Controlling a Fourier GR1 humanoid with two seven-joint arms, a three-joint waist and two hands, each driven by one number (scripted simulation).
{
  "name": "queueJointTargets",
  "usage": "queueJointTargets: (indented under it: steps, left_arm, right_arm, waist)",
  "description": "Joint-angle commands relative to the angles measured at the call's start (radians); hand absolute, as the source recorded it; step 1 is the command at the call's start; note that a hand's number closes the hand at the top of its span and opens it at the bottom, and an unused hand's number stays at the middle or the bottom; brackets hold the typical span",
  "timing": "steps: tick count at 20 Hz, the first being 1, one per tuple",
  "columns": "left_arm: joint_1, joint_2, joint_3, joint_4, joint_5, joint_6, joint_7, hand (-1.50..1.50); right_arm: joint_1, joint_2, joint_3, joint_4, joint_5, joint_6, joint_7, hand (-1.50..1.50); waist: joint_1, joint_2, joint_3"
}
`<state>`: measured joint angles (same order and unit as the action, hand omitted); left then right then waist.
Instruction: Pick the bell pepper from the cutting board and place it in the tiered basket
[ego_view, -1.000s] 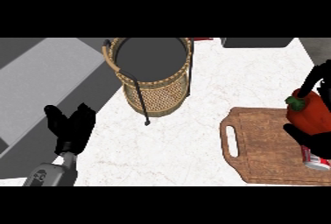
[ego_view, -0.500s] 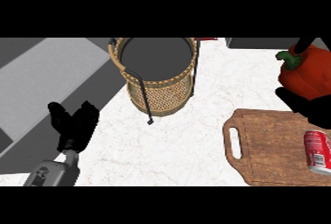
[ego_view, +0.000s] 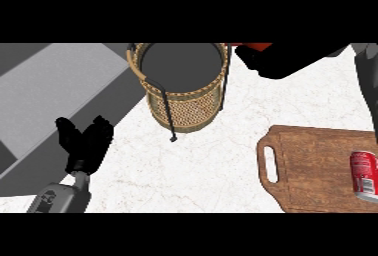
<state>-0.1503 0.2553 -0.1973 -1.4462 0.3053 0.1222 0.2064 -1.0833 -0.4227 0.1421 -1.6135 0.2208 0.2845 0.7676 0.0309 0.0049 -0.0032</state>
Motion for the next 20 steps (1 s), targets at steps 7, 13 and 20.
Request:
queueJointTargets:
  steps: [7,13,20]
  left_arm:
    - [-0.086,-0.009,-0.022,-0.026,-0.033,-0.018,0.021,0.00]
    - [-0.092,-0.019,-0.026,-0.028,-0.047,-0.007,0.026,0.00]
    - [-0.079,-0.008,-0.027,0.000,-0.035,-0.055,-0.016,0.00]
  right_arm:
    - [-0.154,0.246,0.056,0.381,0.156,-0.202,-0.151,1.50]
    - [-0.181,0.339,0.035,0.610,0.187,-0.287,-0.277,1.50]
    - [-0.172,0.421,0.020,0.730,-0.050,-0.438,-0.395,-1.50]
  waist:
    - [-0.003,0.002,0.002]
    - [-0.003,0.004,0.002]
    - [0.029,0.010,0.002]
